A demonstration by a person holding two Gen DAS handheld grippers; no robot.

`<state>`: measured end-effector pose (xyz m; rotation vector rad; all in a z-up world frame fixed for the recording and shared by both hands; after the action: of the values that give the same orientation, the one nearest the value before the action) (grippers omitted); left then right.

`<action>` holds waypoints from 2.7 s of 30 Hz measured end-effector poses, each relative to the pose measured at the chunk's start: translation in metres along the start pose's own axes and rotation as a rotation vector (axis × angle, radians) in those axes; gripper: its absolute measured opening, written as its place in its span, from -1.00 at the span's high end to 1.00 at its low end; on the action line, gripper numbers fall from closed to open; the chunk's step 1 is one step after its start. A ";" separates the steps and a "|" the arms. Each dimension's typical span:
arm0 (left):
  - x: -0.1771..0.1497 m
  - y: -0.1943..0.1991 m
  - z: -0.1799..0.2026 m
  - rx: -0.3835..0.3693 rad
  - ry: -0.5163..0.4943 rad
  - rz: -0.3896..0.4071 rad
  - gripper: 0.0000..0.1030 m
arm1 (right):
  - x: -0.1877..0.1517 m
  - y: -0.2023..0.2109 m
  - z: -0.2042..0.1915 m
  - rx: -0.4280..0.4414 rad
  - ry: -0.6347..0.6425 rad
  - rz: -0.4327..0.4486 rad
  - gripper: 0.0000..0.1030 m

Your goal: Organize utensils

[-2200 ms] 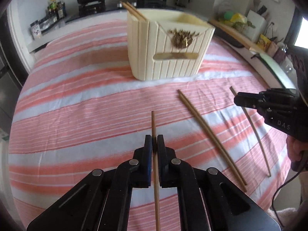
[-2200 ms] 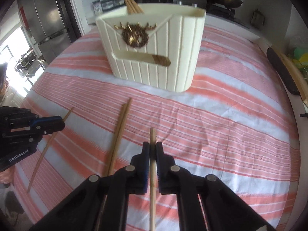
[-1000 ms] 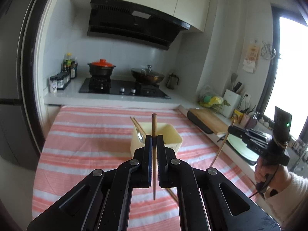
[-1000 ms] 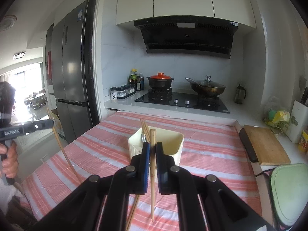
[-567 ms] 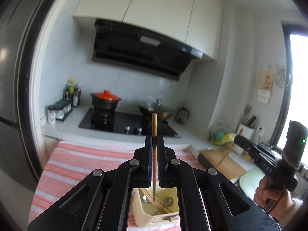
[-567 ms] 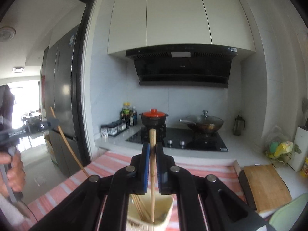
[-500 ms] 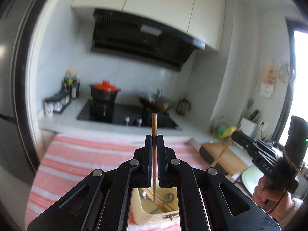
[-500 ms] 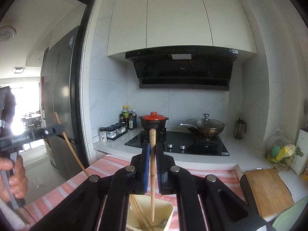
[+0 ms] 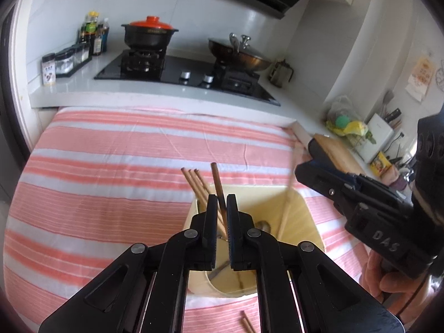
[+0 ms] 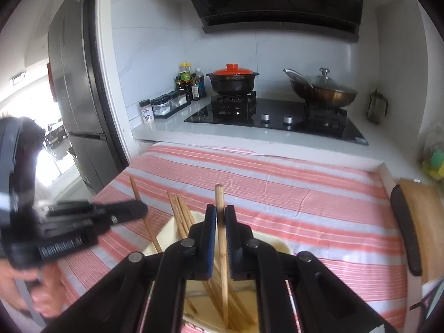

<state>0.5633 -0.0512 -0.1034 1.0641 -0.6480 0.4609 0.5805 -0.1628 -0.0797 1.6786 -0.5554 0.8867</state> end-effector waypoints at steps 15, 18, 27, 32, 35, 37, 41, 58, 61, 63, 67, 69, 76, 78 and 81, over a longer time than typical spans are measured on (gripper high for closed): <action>-0.167 0.137 0.000 0.059 -0.156 -0.107 -0.71 | -0.068 0.171 -0.028 -0.012 0.206 0.050 0.07; -0.237 0.133 0.006 0.041 -0.094 -0.163 -0.72 | -0.148 0.191 -0.020 -0.082 0.219 0.034 0.07; -0.321 0.099 0.032 0.011 0.010 -0.273 -0.72 | -0.345 0.191 -0.004 -0.100 -0.111 -0.132 0.07; -0.307 0.099 0.035 0.051 -0.003 -0.225 -0.72 | -0.347 0.190 -0.015 -0.066 -0.086 -0.134 0.11; -0.308 0.104 0.025 0.072 0.010 -0.215 -0.72 | -0.341 0.179 -0.030 -0.016 -0.050 -0.165 0.45; -0.313 0.105 0.018 0.092 0.014 -0.218 -0.72 | -0.334 0.163 -0.042 0.023 -0.031 -0.195 0.60; -0.318 0.108 0.008 0.111 0.021 -0.220 -0.72 | -0.323 0.131 -0.063 0.095 -0.022 -0.251 0.70; -0.316 0.111 0.000 0.110 0.012 -0.205 -0.72 | -0.326 0.086 -0.066 0.023 -0.033 -0.372 0.84; -0.312 0.110 0.009 0.102 -0.004 -0.202 -0.72 | -0.325 0.079 -0.068 0.003 -0.011 -0.393 0.84; -0.306 0.109 0.016 0.093 -0.013 -0.194 -0.72 | -0.324 0.078 -0.065 -0.014 -0.015 -0.395 0.87; -0.295 0.093 0.041 0.067 -0.050 -0.207 -0.72 | -0.328 0.091 -0.042 -0.102 -0.074 -0.369 0.89; -0.293 0.078 0.059 0.067 -0.100 -0.220 -0.72 | -0.335 0.102 -0.031 -0.121 -0.103 -0.357 0.89; -0.305 0.020 0.092 0.242 -0.302 -0.230 -0.67 | -0.356 0.138 -0.013 -0.190 -0.098 -0.351 0.89; -0.308 0.022 0.094 0.251 -0.339 -0.186 -0.44 | -0.361 0.147 -0.010 -0.199 -0.100 -0.349 0.89; -0.310 0.029 0.097 0.242 -0.367 -0.176 0.65 | -0.365 0.155 -0.007 -0.206 -0.095 -0.335 0.88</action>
<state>0.2938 -0.1387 -0.2644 1.4407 -0.8269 0.1931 0.2410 -0.2289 -0.2729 1.5712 -0.3986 0.4929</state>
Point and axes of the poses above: each gripper's, at about its wrist camera, not at the fingertips, and y roughly against the way its jaws point, z to its right, x to its top, the point moved 8 cm from there along -y, roughly the way its jaws point
